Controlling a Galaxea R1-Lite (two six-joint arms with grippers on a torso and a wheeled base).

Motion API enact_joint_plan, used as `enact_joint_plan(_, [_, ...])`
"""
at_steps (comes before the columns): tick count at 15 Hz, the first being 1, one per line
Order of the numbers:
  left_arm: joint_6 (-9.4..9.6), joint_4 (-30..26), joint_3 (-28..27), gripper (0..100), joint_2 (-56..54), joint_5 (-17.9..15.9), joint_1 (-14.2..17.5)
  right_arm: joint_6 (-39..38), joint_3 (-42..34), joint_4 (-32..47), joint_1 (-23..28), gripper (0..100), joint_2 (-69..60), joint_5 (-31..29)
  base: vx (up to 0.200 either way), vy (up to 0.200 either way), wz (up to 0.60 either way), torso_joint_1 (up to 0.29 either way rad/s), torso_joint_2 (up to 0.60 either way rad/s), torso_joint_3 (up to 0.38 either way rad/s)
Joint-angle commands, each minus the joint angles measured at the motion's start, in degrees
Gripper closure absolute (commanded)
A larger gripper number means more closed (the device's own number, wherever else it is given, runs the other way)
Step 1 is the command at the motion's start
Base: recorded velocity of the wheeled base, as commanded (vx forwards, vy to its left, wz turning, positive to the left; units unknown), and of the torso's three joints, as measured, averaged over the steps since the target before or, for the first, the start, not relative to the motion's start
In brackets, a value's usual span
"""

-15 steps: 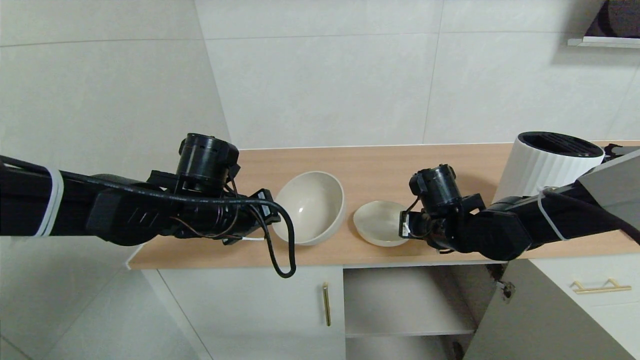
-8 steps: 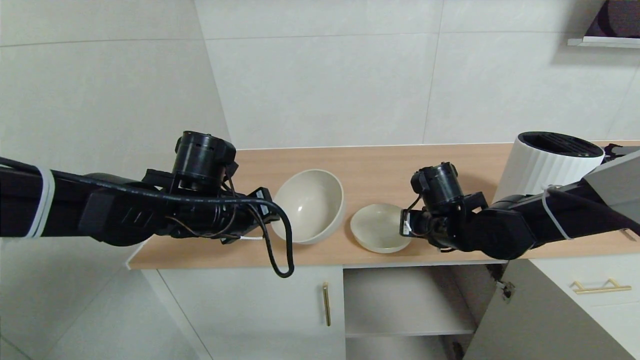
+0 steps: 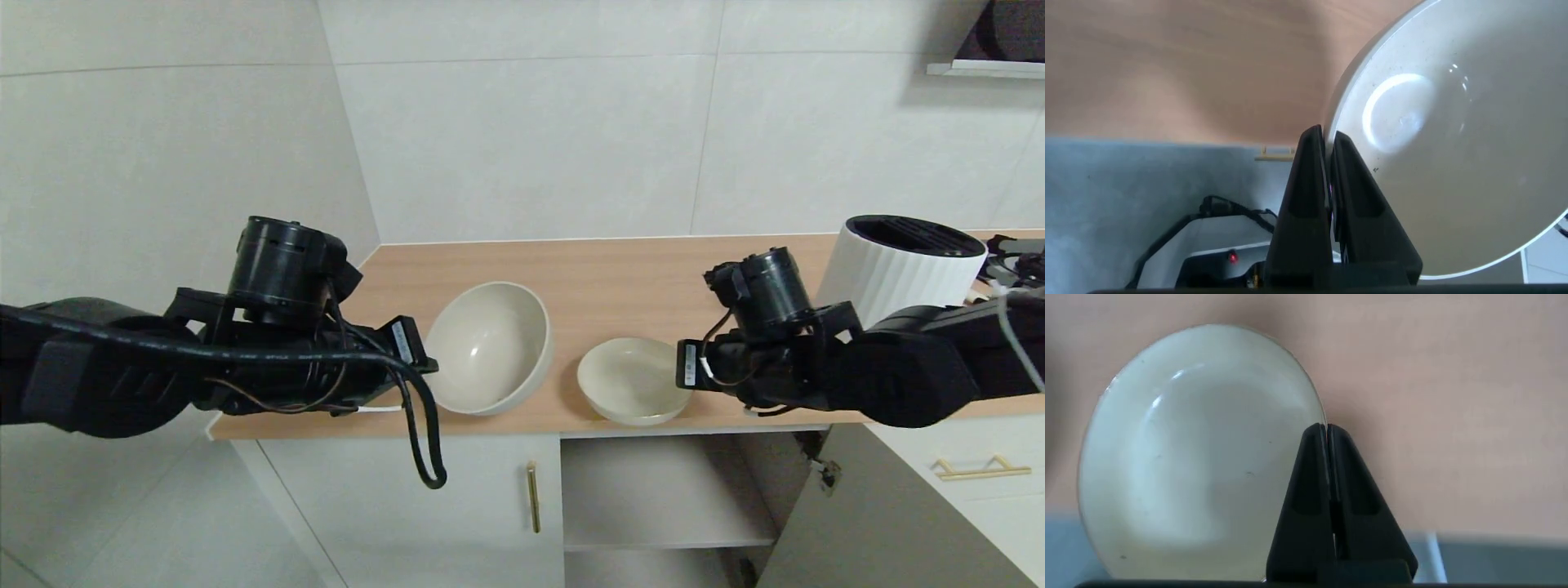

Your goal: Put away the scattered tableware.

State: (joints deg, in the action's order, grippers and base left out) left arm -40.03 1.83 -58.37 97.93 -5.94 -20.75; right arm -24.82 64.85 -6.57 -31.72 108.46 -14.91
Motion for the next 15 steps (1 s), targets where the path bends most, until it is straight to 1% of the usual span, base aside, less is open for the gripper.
enact_joint_plan(1, [0.75, -0.07, 2.12, 100, -4.76, -0.22, 0.01, 0.21, -4.03, 5.25, 0.69, 100, -9.23, 6.47, 0.000, 0.000, 0.00, 0.000, 0.00, 0.000])
enact_joint_plan(2, [2.42, 0.02, 3.17, 100, -5.64, -0.83, 0.01, 0.30, -4.03, 8.86, 1.05, 100, -11.69, 8.41, 0.000, 0.000, 0.00, 0.000, 0.00, 0.000])
enact_joint_plan(4, [5.23, 0.02, 4.32, 100, -6.43, -1.80, -0.08, 0.30, -4.47, 14.48, 1.05, 100, -15.30, 9.02, 0.000, 0.000, 0.00, 0.000, 0.00, 0.000])
enact_joint_plan(5, [5.49, 0.02, 4.49, 100, -6.61, -1.89, -0.08, 0.39, -5.09, 15.18, 1.05, 100, -15.91, 9.02, 0.000, 0.000, 0.00, 0.000, 0.00, 0.000])
enact_joint_plan(6, [6.28, 0.02, 4.67, 100, -6.78, -1.89, -0.17, 1.00, -5.88, 15.45, 1.05, 100, -16.88, 9.11, 0.000, 0.000, 0.00, 0.000, 0.00, 0.000])
enact_joint_plan(7, [6.64, 0.02, 4.93, 100, -6.70, -1.89, -0.61, 1.88, -5.97, 15.54, 1.13, 100, -16.88, 9.20, 0.000, 0.000, 0.00, 0.000, 0.00, 0.000])
enact_joint_plan(10, [6.81, -0.07, 5.19, 100, -6.34, -1.89, -0.87, 1.88, -6.14, 15.45, 1.31, 100, -16.35, 9.20, 0.000, 0.000, 0.00, 0.000, 0.00, 0.000])
enact_joint_plan(12, [6.81, 0.02, 5.19, 100, -6.08, -1.89, -0.96, 1.88, -6.49, 15.36, 2.10, 100, -16.35, 9.28, -0.200, 0.000, 0.00, 0.015, 0.00, 0.002])
enact_joint_plan(13, [6.99, 0.02, 5.28, 100, -6.08, -1.97, -0.96, 1.97, -6.76, 15.27, 2.36, 100, -16.35, 9.20, 0.000, 0.000, 0.00, 0.000, 0.00, 0.000])
enact_joint_plan(15, [8.04, 0.02, 5.37, 100, -5.99, -1.89, -0.96, 2.23, -6.85, 15.27, 2.45, 100, -16.26, 9.11, 0.000, 0.000, 0.00, 0.000, 0.00, 0.000])
